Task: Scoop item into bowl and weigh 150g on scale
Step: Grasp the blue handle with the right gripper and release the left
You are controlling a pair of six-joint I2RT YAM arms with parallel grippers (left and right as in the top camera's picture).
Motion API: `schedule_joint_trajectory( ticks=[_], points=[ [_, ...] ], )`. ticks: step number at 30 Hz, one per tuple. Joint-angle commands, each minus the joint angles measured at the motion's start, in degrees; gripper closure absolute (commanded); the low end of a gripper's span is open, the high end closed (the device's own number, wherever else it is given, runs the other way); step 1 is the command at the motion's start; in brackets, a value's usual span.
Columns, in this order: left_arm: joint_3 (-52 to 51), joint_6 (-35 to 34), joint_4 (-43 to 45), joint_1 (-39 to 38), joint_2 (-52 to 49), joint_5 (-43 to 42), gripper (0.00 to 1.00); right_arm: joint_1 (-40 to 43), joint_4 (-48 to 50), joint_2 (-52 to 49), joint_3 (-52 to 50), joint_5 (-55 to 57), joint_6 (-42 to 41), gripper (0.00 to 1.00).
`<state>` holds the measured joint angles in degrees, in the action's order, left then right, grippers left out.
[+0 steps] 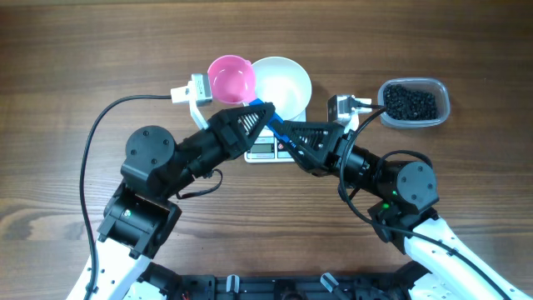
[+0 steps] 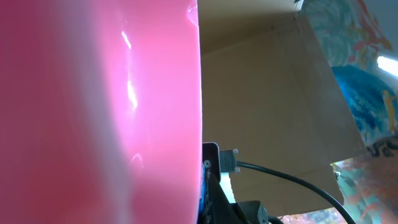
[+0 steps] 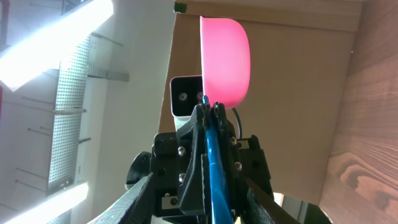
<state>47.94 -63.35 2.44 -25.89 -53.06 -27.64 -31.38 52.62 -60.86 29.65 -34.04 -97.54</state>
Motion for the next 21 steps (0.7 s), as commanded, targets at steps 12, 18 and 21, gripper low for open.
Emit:
schedule_joint_trajectory(
  ticks=[12, 18, 21],
  points=[
    [-0.1, -0.3, 0.4, -2.8, -0.3, 3.5, 0.96, -0.3, 0.5, -0.1, 1.2, 0.0, -1.6, 0.57],
    [-0.1, -0.3, 0.4, -3.0, -0.3, 3.8, 0.96, -0.3, -0.8, -0.1, 1.2, 0.0, -1.7, 0.59],
    [-0.1, -0.3, 0.4, -3.0, -0.3, 4.2, 0.96, -0.3, -2.5, -0.1, 1.2, 0.5, -1.7, 0.62]
  ],
)
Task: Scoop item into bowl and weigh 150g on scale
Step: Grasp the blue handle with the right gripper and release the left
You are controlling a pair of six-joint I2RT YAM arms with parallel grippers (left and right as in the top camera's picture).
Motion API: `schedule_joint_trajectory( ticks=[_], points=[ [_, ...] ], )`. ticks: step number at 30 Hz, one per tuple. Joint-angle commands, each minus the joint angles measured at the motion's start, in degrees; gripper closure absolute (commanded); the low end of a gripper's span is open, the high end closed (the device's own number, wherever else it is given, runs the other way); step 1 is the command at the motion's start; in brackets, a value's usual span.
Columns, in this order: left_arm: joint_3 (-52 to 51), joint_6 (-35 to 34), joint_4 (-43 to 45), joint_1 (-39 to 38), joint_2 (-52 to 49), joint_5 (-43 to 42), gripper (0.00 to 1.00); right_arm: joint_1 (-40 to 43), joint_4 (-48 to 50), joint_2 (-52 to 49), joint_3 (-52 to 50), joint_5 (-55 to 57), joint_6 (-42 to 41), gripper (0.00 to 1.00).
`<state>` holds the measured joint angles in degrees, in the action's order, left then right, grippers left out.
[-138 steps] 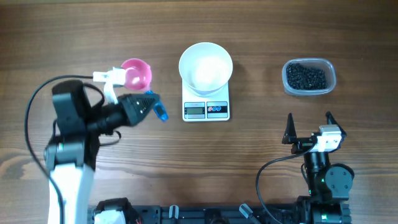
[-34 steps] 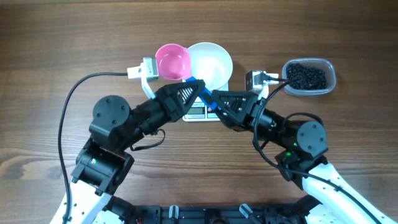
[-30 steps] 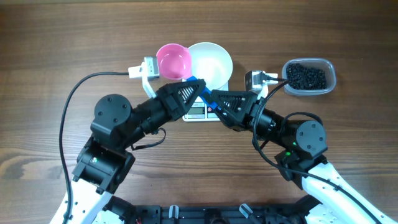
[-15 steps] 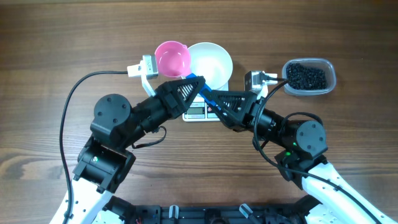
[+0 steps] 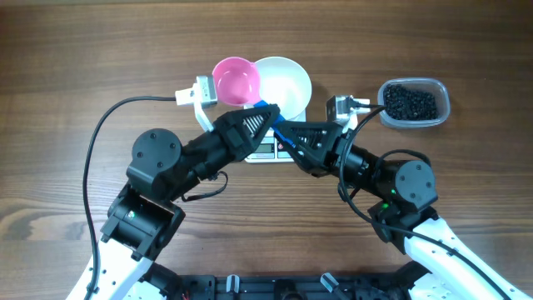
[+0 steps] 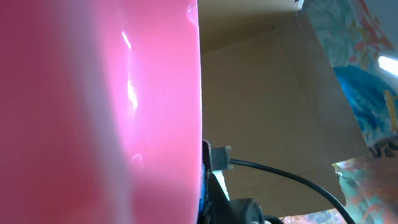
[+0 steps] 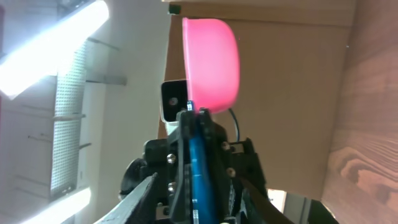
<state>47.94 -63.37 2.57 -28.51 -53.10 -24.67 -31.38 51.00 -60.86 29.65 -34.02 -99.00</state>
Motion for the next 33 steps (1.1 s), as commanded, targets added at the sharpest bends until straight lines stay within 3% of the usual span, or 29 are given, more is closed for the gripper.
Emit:
schedule_joint_trajectory(
  ticks=[1, 33],
  points=[
    [-0.1, -0.3, 0.2, -0.3, -0.3, 1.2, 0.96, -0.3, -1.1, -0.1, 1.2, 0.7, -0.2, 0.63],
    [-0.1, -0.1, -1.1, -0.4, -0.3, 1.8, 0.96, -0.3, -0.7, -0.2, 1.2, 1.3, -1.7, 0.76]
  ],
)
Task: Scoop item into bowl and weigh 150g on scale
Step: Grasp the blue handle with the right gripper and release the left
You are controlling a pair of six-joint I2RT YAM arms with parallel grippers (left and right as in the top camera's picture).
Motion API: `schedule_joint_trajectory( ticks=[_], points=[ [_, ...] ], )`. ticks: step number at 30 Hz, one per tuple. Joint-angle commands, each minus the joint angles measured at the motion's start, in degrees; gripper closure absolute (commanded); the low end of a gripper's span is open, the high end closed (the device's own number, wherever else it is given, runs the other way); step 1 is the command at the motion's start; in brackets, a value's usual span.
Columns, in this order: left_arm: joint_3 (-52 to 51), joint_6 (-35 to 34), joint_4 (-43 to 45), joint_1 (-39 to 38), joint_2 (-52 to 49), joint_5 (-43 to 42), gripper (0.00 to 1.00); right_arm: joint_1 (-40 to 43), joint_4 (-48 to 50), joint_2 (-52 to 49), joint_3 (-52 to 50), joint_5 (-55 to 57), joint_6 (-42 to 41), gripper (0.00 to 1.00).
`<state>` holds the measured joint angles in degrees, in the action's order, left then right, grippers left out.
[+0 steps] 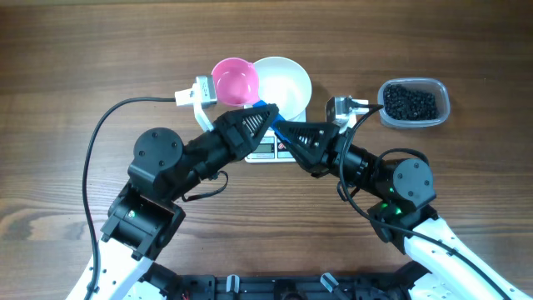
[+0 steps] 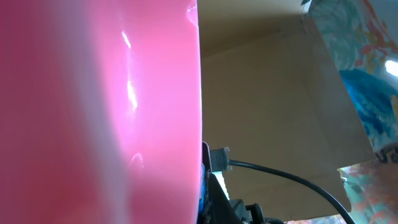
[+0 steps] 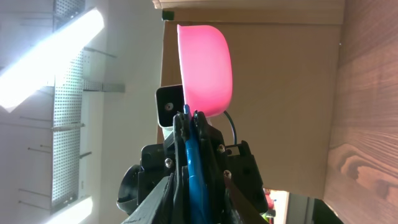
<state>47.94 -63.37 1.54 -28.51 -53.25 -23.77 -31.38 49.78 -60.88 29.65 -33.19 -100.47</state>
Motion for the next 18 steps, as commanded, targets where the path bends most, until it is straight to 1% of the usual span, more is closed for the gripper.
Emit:
schedule_joint_trajectory(
  ticks=[1, 11, 18],
  points=[
    [-0.1, -0.1, 0.0, -0.4, -0.1, 0.9, 0.96, -0.3, 0.5, -0.2, 1.2, 0.5, -0.2, 0.76],
    [-0.1, -0.1, -0.1, -0.4, -0.1, 0.9, 0.96, -0.3, 0.6, -0.2, 1.2, 0.9, -0.2, 0.76],
    [-0.1, -0.1, -0.1, -0.4, -0.1, 0.9, 0.96, -0.3, 0.5, -0.2, 1.2, 1.1, -0.2, 0.79]
  ],
)
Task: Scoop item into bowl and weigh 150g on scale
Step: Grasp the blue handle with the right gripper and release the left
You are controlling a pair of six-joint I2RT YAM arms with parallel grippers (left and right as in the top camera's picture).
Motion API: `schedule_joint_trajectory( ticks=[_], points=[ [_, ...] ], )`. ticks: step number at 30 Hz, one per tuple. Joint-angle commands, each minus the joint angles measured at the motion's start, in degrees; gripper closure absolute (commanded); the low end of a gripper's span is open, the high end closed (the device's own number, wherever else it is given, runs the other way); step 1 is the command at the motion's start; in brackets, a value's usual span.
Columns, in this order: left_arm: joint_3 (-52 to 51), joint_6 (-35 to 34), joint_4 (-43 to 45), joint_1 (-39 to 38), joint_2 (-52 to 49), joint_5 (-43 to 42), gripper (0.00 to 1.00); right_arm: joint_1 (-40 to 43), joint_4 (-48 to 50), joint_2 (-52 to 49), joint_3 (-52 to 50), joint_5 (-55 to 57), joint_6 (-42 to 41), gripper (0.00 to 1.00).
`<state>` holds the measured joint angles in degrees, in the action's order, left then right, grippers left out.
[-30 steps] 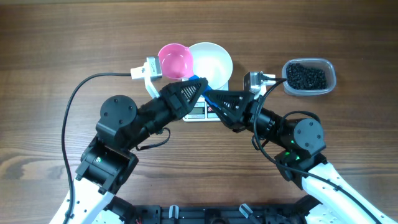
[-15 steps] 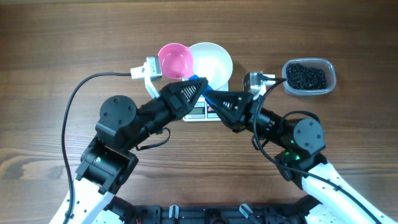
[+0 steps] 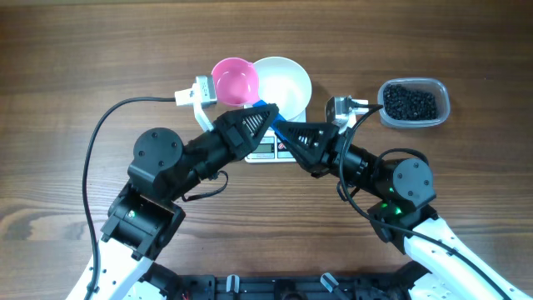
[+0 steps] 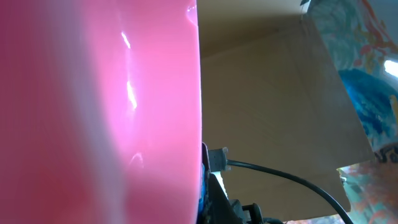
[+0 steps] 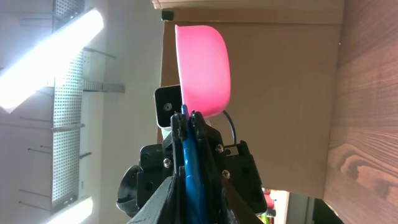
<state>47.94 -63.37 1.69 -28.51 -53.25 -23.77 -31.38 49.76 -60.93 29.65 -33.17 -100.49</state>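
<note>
A pink scoop (image 3: 234, 82) with a blue handle (image 3: 268, 110) hangs level beside the white bowl (image 3: 283, 83), which stands on the scale (image 3: 265, 151). My left gripper (image 3: 263, 115) is shut on the handle from the left; in its wrist view the pink cup (image 4: 99, 112) fills the left half. My right gripper (image 3: 281, 128) meets it from the right. In the right wrist view its fingers (image 5: 177, 124) press on the blue handle (image 5: 187, 155), with the pink cup (image 5: 202, 68) beyond. The scoop and the bowl look empty.
A clear tub of small black pieces (image 3: 412, 102) sits on the wooden table (image 3: 83, 50) to the right of the scale. The left arm's black cable (image 3: 92, 142) loops over the table on the left. The two arms crowd the near side of the scale.
Almost nothing has moved. In the right wrist view the right gripper's fingers sit a touch tighter on the blue handle, and the pink cup has shifted slightly left.
At first my left gripper held the scoop left of the bowl, with my right gripper's fingers spread around the blue handle. Then the scoop was a little nearer the bowl and the right fingers narrower. They now rest against the handle, both grippers on it.
</note>
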Motion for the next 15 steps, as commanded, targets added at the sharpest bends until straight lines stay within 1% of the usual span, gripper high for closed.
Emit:
schedule_joint_trajectory(
  ticks=[1, 5, 12, 13, 15],
  points=[
    [-0.1, -0.1, -0.2, -0.4, -0.1, 0.9, 0.96, -0.3, 0.6, -0.1, 1.2, 1.1, -0.2, 0.79],
    [-0.1, -0.1, -0.2, -0.4, -0.1, 0.8, 0.96, -0.3, 0.6, -0.1, 1.2, 1.1, -0.2, 0.81],
    [-0.1, -0.1, -0.2, -0.4, -0.1, 0.7, 0.96, -0.3, 0.5, -0.1, 1.2, 1.0, 0.0, 0.88],
    [-0.1, -0.1, -0.2, -0.4, -0.1, 0.6, 0.95, -0.3, 0.5, -0.1, 1.2, 1.0, 0.0, 0.90],
    [-0.1, -0.1, -0.2, -0.4, -0.1, 0.2, 0.88, -0.3, 0.5, -0.1, 1.2, 1.0, 0.0, 0.92]
  ],
)
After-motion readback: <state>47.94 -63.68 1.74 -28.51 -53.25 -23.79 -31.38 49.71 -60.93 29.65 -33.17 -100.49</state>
